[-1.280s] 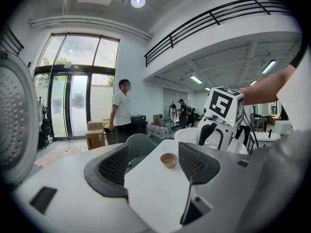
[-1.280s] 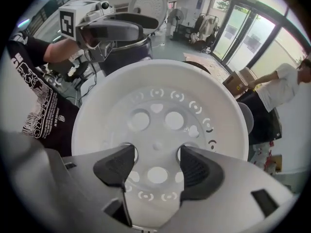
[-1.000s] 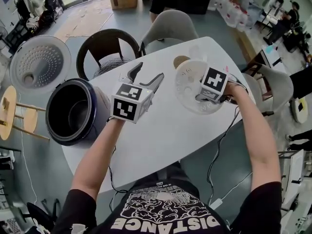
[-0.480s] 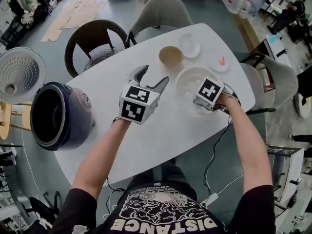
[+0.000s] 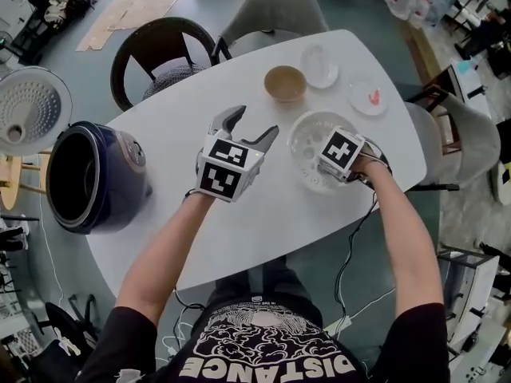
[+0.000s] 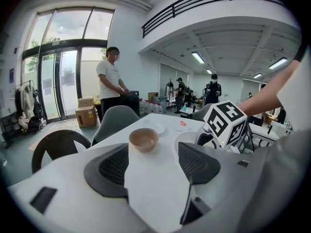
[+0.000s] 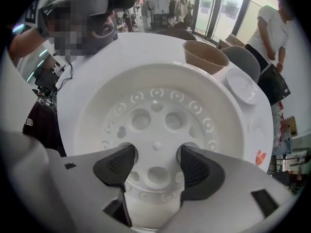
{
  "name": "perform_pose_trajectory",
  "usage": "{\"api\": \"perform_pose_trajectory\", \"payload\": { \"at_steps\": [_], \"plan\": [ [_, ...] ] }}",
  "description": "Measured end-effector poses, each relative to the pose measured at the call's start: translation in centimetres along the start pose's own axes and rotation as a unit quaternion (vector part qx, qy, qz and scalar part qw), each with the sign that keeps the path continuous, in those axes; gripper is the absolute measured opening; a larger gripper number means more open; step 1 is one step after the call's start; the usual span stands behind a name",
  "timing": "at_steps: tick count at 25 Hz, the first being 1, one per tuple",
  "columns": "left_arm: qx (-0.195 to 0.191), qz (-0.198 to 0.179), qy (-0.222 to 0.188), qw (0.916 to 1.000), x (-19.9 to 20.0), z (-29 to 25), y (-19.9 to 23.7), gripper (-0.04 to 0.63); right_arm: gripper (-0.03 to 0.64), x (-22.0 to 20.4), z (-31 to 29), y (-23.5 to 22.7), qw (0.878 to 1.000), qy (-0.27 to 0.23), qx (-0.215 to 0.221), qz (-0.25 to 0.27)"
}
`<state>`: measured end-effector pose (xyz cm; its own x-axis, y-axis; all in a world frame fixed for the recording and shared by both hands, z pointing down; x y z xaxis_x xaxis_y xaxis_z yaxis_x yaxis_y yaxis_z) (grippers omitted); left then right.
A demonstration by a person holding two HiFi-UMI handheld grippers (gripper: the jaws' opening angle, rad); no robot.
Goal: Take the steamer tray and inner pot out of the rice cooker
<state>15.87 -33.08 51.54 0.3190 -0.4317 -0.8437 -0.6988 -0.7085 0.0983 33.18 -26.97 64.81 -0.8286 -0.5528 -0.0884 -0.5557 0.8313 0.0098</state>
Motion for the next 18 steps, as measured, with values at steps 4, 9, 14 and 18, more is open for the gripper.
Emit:
{"api": "perform_pose_trajectory", "payload": {
  "at_steps": [4,9,14,18],
  "plan": [
    [0.005,0.001,0.001,1.0000,0.0,0.3,0.4,0.313,0.316,0.7,0.1,0.5,1.000,-0.010,0.009,0.005],
    [0.007,0.000,0.002,1.0000,0.0,0.7,0.7,0.313,0.339,0.9,0.0,0.6,1.000,-0.017,0.001,0.010],
    [0.010,-0.001,-0.003,0.9999,0.2,1.4,1.2,0.313,0.363,0.2,0.9,0.1,1.000,0.007,-0.023,0.009],
    [0.015,0.001,-0.005,0.9999,0.2,2.1,1.4,0.313,0.347,0.4,2.2,0.2,1.000,-0.001,-0.030,0.009]
  ]
}}
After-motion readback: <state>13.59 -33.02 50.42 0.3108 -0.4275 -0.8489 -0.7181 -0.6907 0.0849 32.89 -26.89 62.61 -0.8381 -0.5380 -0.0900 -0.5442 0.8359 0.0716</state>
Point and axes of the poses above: the fingertips, and each gripper's own axes: z backward along the fingers, y to its left, x out of its top, the point moved 3 cm from there along z, backward along the fingers, and after that the axes turned 6 degrees about z, right-handed, at the moved point
